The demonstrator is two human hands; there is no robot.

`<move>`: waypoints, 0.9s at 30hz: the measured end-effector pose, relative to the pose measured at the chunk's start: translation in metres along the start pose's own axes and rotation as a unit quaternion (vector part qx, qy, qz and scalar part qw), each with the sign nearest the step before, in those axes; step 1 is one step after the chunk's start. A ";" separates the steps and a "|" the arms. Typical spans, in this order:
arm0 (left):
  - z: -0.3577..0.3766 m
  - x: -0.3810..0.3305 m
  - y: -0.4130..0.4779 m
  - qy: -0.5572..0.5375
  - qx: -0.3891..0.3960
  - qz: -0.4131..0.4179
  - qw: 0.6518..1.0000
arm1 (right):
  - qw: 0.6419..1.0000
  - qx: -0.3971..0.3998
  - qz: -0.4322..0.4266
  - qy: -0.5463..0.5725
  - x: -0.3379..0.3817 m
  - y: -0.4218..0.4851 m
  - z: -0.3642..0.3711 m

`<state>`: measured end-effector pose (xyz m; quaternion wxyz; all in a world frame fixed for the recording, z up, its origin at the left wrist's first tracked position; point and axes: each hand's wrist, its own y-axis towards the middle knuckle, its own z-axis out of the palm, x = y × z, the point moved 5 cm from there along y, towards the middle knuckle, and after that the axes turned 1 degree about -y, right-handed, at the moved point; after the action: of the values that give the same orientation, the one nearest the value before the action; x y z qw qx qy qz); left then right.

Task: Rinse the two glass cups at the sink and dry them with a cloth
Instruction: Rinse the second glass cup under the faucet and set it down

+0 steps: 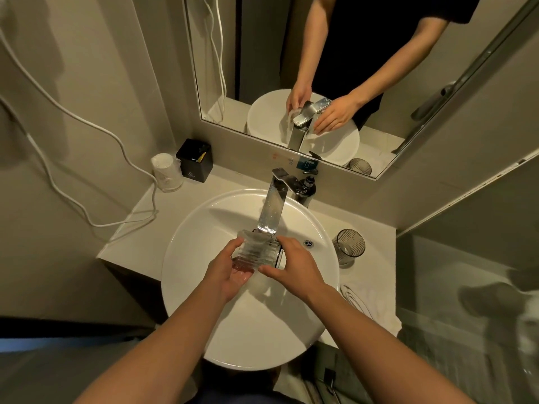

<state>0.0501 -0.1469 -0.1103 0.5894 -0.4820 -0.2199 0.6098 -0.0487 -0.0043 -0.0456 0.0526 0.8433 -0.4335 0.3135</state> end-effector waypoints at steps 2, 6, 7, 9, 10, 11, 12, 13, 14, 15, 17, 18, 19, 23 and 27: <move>-0.002 -0.002 0.000 -0.008 -0.014 0.001 1.000 | 1.000 0.012 0.000 0.008 0.001 0.003 0.002; -0.001 -0.005 -0.001 -0.008 -0.021 0.005 1.000 | 0.999 0.024 0.004 0.023 0.002 0.009 0.004; -0.001 -0.005 0.000 -0.007 -0.024 0.009 1.000 | 0.999 0.023 0.005 0.026 0.002 0.010 0.004; -0.001 -0.005 0.001 -0.007 -0.027 0.017 0.999 | 0.999 0.027 0.008 0.028 0.002 0.010 0.003; -0.002 -0.006 0.001 -0.009 -0.027 0.024 0.999 | 0.999 0.029 0.010 0.025 0.001 0.008 0.003; -0.003 -0.006 0.003 -0.010 -0.026 0.030 0.999 | 0.999 0.027 0.013 0.019 -0.001 0.006 0.001; -0.004 -0.006 0.003 -0.007 -0.026 0.034 0.999 | 1.000 0.022 0.016 0.009 -0.003 0.003 -0.003; -0.006 -0.006 0.004 -0.003 -0.031 0.038 0.999 | 1.000 0.011 0.016 -0.003 -0.003 -0.001 -0.009; -0.008 -0.006 0.004 0.001 -0.037 0.041 0.998 | 1.000 -0.013 0.004 -0.016 -0.001 -0.005 -0.019; -0.009 -0.005 0.004 0.005 -0.041 0.041 0.998 | 0.998 -0.048 -0.018 -0.033 0.002 -0.010 -0.031; -0.011 -0.004 0.004 0.009 -0.040 0.037 0.998 | 0.985 -0.139 -0.069 -0.074 0.014 -0.020 -0.059; -0.011 -0.003 0.003 0.010 -0.038 0.036 0.999 | 0.975 -0.182 -0.092 -0.092 0.021 -0.023 -0.073; -0.011 -0.002 0.003 0.011 -0.037 0.035 0.999 | 0.965 -0.211 -0.112 -0.105 0.028 -0.024 -0.084; -0.010 -0.001 0.000 0.020 -0.036 0.037 0.998 | 0.955 -0.192 -0.150 -0.168 0.051 -0.003 -0.104; -0.010 -0.002 -0.003 0.025 -0.031 0.037 0.999 | 0.959 -0.132 -0.143 -0.208 0.049 0.012 -0.097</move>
<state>0.0593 -0.1507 -0.1117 0.5566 -0.5231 -0.2057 0.6117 -0.0838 -0.0112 0.0581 0.1163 0.9284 -0.3476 0.0608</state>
